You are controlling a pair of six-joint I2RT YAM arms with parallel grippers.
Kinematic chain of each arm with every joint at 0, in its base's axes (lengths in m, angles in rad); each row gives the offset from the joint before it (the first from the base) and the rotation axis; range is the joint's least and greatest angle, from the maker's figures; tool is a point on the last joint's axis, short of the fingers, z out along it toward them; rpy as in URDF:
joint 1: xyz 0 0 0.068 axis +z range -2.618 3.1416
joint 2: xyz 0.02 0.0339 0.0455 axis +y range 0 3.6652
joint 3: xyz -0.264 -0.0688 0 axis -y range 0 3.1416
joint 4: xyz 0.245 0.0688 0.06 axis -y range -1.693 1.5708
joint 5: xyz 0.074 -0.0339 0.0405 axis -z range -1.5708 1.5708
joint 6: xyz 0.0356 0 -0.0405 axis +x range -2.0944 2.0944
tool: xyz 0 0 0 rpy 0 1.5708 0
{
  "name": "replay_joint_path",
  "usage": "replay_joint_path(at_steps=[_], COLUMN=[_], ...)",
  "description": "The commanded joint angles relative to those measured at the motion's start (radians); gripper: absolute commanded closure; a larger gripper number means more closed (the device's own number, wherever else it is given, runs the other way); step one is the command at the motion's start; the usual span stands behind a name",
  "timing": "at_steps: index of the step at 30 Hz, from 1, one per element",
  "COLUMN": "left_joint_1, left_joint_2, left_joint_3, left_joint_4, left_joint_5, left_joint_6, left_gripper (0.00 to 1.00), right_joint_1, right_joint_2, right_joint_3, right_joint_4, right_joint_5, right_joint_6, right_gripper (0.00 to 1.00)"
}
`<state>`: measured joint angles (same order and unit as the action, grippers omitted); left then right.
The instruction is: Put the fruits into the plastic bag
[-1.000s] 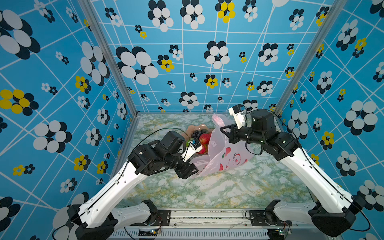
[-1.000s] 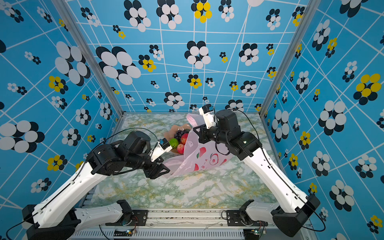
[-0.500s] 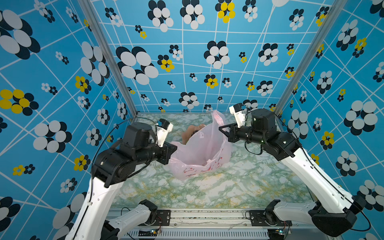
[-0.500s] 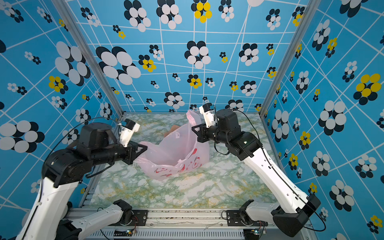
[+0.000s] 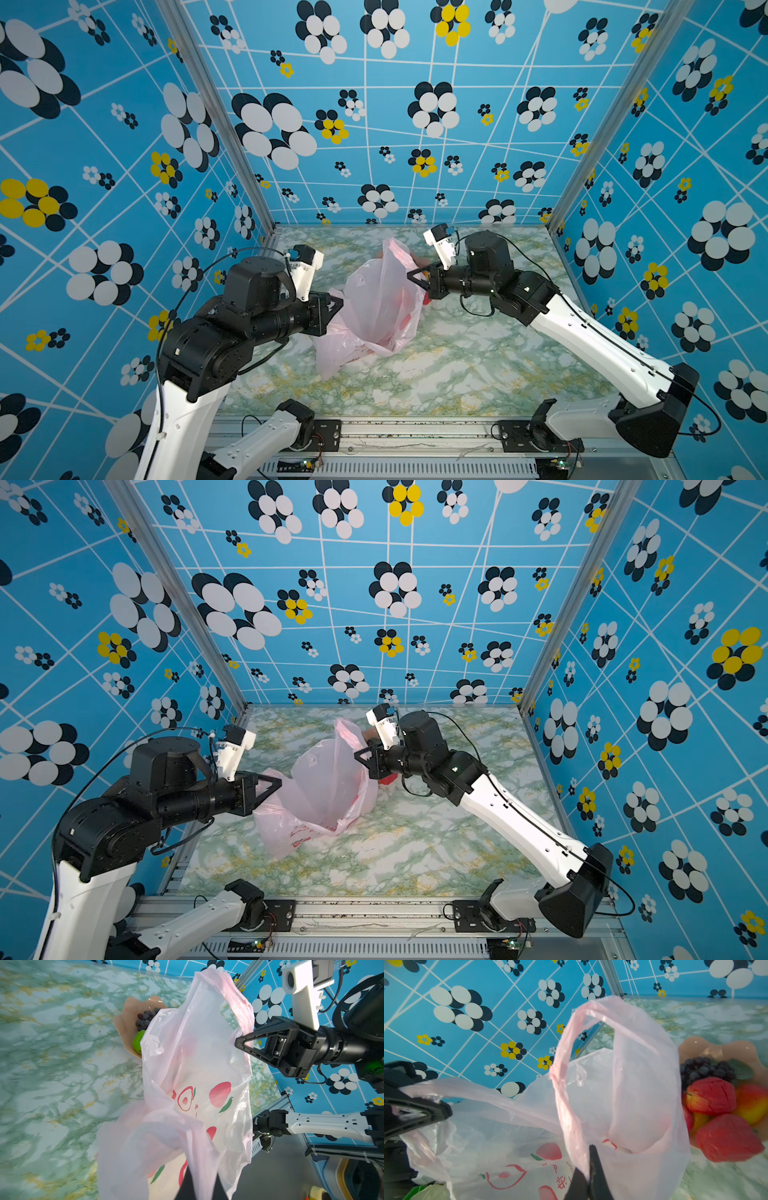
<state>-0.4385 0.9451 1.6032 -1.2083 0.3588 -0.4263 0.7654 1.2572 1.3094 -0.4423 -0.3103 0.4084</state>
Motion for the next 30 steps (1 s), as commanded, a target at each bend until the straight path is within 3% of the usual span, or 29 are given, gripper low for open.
replay_joint_path(at_steps=[1, 4, 7, 17, 24, 30], left_joint_1=[0.004, -0.02, -0.071, -0.117, -0.116, -0.117], left_joint_2=[-0.003, 0.024, 0.046, 0.028, 0.014, -0.004], left_joint_3=[-0.016, -0.007, 0.009, -0.003, -0.008, -0.018], left_joint_4=[0.145, 0.198, 0.222, 0.187, 0.162, 0.149], left_joint_5=[0.148, 0.206, 0.204, 0.158, 0.165, 0.158], left_joint_6=[-0.045, -0.056, -0.049, -0.026, -0.012, -0.005], left_gripper=[1.0, 1.0, 1.0, 1.0, 1.0, 1.0], right_joint_1=[0.002, 0.002, 0.002, -0.006, -0.065, -0.08], right_joint_2=[-0.108, -0.134, -0.112, 0.045, 0.108, 0.194], right_joint_3=[-0.033, -0.016, 0.044, 0.283, 0.342, 0.457], right_joint_4=[-0.113, -0.161, -0.207, -0.4, -0.343, -0.423], right_joint_5=[0.075, 0.114, 0.18, 0.47, 0.406, 0.405], right_joint_6=[-0.047, -0.064, -0.075, -0.084, -0.053, -0.046], right_gripper=[0.77, 0.56, 0.48, 0.5, 0.49, 0.46])
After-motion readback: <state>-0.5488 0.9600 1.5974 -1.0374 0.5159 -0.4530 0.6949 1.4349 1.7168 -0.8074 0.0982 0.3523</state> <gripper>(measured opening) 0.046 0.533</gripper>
